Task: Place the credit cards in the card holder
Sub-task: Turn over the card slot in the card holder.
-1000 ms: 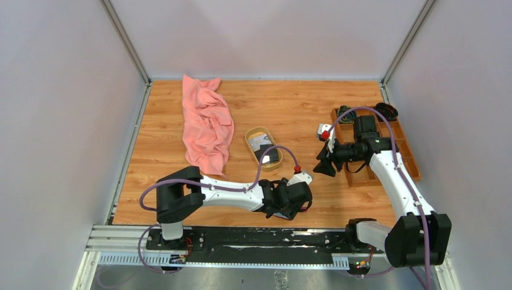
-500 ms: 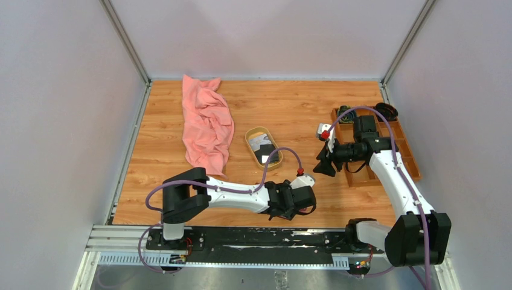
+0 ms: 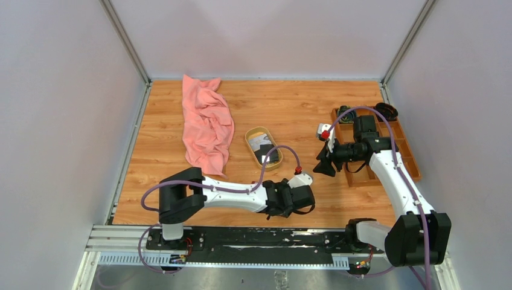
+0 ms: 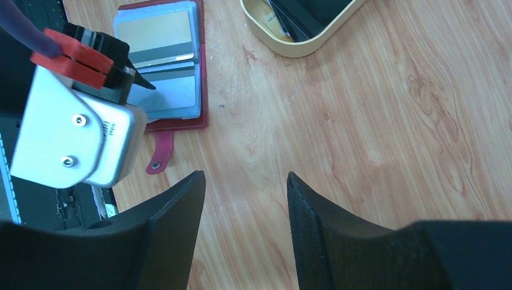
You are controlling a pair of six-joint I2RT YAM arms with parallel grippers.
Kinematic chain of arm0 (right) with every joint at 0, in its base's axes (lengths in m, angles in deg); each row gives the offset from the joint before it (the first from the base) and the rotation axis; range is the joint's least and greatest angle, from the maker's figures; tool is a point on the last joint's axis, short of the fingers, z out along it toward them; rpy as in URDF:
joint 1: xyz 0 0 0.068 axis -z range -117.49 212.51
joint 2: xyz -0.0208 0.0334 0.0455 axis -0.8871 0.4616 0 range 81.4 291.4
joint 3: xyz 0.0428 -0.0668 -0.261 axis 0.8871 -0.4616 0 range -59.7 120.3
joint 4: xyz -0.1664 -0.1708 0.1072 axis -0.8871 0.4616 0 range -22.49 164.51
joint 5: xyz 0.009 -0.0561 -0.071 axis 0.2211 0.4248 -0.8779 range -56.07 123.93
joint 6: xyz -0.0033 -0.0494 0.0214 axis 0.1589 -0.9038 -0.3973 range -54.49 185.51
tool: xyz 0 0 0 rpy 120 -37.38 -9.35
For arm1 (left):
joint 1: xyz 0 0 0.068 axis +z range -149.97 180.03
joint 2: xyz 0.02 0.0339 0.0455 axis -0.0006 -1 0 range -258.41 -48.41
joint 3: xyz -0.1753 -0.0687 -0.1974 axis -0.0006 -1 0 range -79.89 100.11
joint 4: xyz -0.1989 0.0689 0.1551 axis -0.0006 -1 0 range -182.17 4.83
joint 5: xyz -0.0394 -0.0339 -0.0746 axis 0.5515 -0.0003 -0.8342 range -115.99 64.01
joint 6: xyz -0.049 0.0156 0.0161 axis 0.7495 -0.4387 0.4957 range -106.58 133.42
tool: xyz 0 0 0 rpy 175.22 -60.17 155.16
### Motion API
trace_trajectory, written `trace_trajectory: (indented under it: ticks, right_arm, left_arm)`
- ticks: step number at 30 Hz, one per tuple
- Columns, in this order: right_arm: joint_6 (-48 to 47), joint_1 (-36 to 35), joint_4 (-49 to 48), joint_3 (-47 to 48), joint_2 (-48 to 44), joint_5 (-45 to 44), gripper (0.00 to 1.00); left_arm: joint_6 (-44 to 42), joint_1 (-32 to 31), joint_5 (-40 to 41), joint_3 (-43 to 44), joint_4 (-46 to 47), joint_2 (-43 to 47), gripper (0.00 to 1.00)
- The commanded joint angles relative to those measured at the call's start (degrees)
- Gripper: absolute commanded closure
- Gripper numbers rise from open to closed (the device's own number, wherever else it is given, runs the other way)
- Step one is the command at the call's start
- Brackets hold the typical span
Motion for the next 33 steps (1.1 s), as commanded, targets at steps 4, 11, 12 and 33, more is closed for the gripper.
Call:
trace_trajectory:
  ticks: [4,11,12,33]
  right_arm:
    - [0.5,1.05,0.45,-0.85,0.08,0.65,0.44]
    - [0.57,1.0,0.46,-0.87,0.06,0.79,0.44]
    - [0.59,0.98,0.45,-0.88,0.07,0.79,0.44]
    - [0.68,0.97,0.46,-0.82,0.36,1.24,0.44]
  left_arm:
    - [-0.01,-0.34,4.58,0.03,-2.24,4.05,0.52]
    - [-0.18,-0.41,5.37,-0.23,-3.01,4.33,0.52]
    - [-0.25,-0.37,5.23,-0.23,-3.0,4.33,0.51]
    - [-32.52,-1.66,-1.37,-21.24,15.07,24.53,0.34]
